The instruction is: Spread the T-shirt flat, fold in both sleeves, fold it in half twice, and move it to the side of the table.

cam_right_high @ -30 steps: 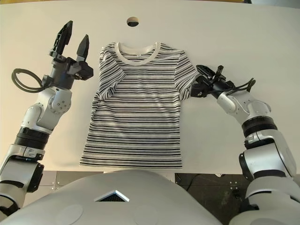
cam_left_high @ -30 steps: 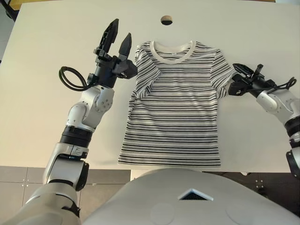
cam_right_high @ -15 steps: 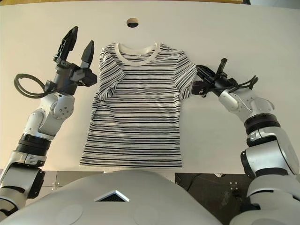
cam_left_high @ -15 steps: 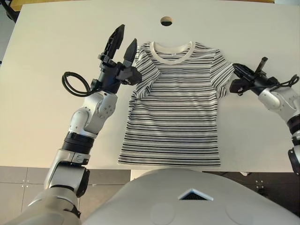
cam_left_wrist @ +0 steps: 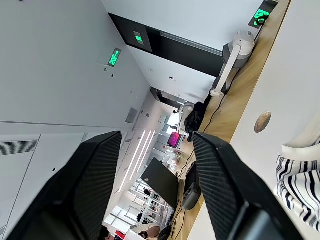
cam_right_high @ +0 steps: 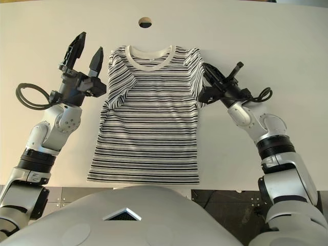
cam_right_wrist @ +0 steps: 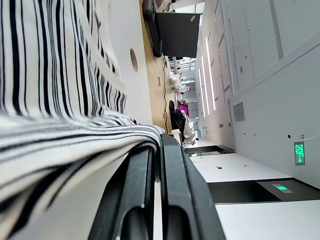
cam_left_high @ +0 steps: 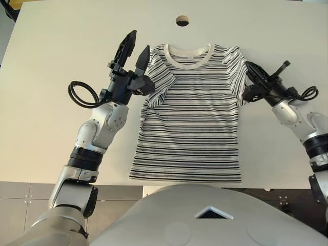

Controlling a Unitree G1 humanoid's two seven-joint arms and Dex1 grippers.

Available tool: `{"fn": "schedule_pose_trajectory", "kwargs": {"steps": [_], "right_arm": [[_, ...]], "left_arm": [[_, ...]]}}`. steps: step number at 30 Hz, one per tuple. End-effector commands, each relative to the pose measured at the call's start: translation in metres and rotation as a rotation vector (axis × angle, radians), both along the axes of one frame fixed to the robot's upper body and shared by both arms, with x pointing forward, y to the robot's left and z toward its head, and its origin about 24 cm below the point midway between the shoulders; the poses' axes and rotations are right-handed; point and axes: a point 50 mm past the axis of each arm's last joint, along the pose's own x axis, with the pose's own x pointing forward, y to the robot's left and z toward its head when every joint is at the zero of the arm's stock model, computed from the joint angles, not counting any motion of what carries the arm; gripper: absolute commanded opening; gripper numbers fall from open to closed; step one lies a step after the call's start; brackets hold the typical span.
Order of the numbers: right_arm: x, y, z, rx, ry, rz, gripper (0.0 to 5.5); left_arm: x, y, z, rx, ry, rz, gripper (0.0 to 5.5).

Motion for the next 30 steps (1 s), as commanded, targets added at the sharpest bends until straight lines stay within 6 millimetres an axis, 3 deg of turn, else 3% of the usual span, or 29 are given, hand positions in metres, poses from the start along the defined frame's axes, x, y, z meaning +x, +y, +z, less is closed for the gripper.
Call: {"fn": "schedule_pose_trajectory", "kwargs": {"steps": [1,10,16,23,26,30], "right_arm": [[-0.002,0.009,0.001,-0.025,0.0,0.031,0.13],[-0.006,0.048,-0.012,-0.102,0.048,0.172,0.13],[0.001,0.049,-0.011,-0.12,0.038,0.136,1.04],[-0.012,0.053,0.004,-0.05,0.007,0.167,2.25],[-0.018,0.041,0.009,-0.022,0.029,0.138,2.81],[-0.06,0.007,0.024,0.105,0.183,0.16,3.31]], "left_arm": [[0.0,0.001,-0.005,0.009,0.029,0.009,2.66],[0.002,-0.005,-0.01,0.006,0.05,-0.002,2.66],[0.003,0.0,-0.01,0.019,0.054,0.003,2.66],[-0.001,0.022,-0.003,0.042,0.061,0.017,2.66],[-0.008,0.038,-0.004,0.113,0.119,0.019,2.66],[-0.045,0.08,-0.014,0.27,0.363,-0.02,2.66]]}}
